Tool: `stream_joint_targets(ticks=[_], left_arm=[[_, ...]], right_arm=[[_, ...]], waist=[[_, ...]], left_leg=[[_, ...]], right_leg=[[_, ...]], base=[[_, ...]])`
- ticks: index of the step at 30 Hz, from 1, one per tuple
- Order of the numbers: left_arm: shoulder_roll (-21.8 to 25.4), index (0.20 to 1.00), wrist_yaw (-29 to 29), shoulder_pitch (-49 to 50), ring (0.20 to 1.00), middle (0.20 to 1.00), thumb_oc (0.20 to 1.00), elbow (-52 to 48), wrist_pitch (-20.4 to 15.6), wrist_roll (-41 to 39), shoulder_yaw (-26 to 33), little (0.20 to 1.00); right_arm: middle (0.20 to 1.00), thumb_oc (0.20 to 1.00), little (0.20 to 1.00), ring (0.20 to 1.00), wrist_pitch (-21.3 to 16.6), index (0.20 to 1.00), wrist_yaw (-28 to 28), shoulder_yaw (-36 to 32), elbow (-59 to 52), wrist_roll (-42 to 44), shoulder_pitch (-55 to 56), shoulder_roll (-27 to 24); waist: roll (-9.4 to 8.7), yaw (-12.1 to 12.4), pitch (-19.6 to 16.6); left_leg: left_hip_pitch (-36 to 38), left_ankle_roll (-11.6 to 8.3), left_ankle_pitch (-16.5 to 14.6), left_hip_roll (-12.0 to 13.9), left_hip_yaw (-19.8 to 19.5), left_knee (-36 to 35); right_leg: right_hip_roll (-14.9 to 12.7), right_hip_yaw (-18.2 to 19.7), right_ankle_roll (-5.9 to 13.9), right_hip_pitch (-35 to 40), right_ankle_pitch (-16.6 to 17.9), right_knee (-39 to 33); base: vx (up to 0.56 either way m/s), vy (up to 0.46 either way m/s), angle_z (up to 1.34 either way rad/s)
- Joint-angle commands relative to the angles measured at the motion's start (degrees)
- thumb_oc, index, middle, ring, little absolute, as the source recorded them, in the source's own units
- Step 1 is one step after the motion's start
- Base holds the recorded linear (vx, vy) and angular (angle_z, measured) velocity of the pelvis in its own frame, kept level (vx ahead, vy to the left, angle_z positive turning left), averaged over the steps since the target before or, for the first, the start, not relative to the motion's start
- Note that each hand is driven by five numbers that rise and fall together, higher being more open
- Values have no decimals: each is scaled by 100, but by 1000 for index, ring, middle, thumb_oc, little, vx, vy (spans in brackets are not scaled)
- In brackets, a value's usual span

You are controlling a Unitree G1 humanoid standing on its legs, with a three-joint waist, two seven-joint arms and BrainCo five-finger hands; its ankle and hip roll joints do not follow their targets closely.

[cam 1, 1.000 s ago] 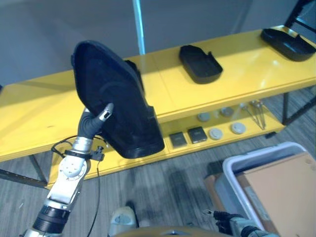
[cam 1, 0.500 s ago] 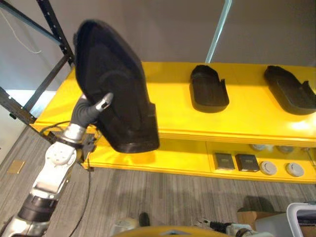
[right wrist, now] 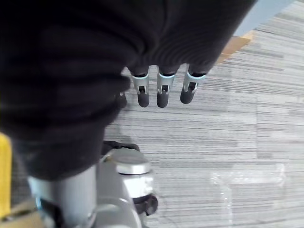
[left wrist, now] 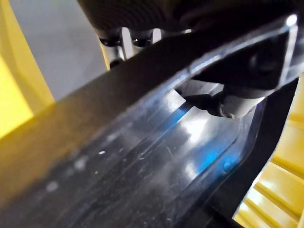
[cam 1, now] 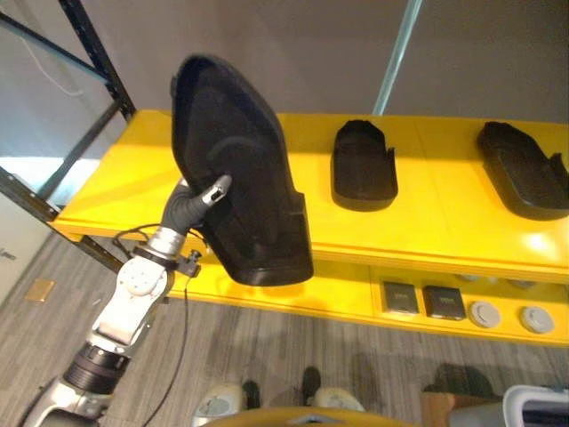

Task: Move parts from the plastic box to the shelf.

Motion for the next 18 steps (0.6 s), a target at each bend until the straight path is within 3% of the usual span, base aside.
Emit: stream_joint_targets(ticks=[1,3,5,6,9,11,15,18], left_arm=[[36,200,398,-205,200,200,200,-188,-395,367,371,200],[105,200,519,-155,200,200,200,-117,-383,422,436,200],[259,200,659,-55,200,200,200,2,-431,509,584,200],[310,200,672,-38,200,200,200,43,-445,517,662,200],[418,200,794,-30,200,200,200,228,-432,695,824,200],[529,200,967,44,200,200,200,399,-464,925,960,200],[753,200,1067,4,200,200,200,632,-484,920,1124,200],[893,200,880,-252,200,200,200,670,-208,810,1102,200]], right_arm=[[1000,1000,1000,1000,30,1000,1,-141,75,303,-200,-126],[1000,1000,1000,1000,19,1000,-32,-126,61,54,-196,-171],[1000,1000,1000,1000,-54,1000,-56,-157,87,54,-105,-312],[1000,1000,1000,1000,-18,1000,-93,-219,78,85,-87,-361],[1000,1000,1000,1000,-135,1000,-205,-281,76,-161,-56,-455],[1000,1000,1000,1000,-366,1000,-391,-301,21,-140,-20,-494],[1000,1000,1000,1000,-277,1000,-392,-376,-114,-162,80,-457],[1000,1000,1000,1000,-148,1000,-522,-275,-119,-88,196,-217]], waist=[[129,-213,-139],[193,-223,-184],[241,-192,-171],[232,-174,-135],[207,-140,-56],[204,-107,0],[352,-173,-42],[326,-116,-100]], left_leg=[[464,179,-601,402,417,-1035],[529,34,-281,596,399,-1547],[276,-243,475,1041,245,-2067],[114,-299,667,1184,143,-2144],[-133,-358,816,1354,-93,-2327],[-162,-318,682,1291,-355,-2247],[226,-131,99,1042,-311,-2128],[416,84,-233,725,-458,-2095]], right_leg=[[165,-69,266,19,-512,126],[151,19,302,91,-525,29],[83,284,326,320,-592,-117],[27,400,326,407,-638,-117],[-90,599,343,534,-740,-28],[-182,757,391,543,-830,125],[-337,658,500,371,-929,458],[-507,552,655,296,-904,678]], base=[[217,227,-2],[189,203,-6],[294,353,-9],[247,340,-5],[215,339,-14],[219,440,-39],[134,391,-55],[154,297,-26]])
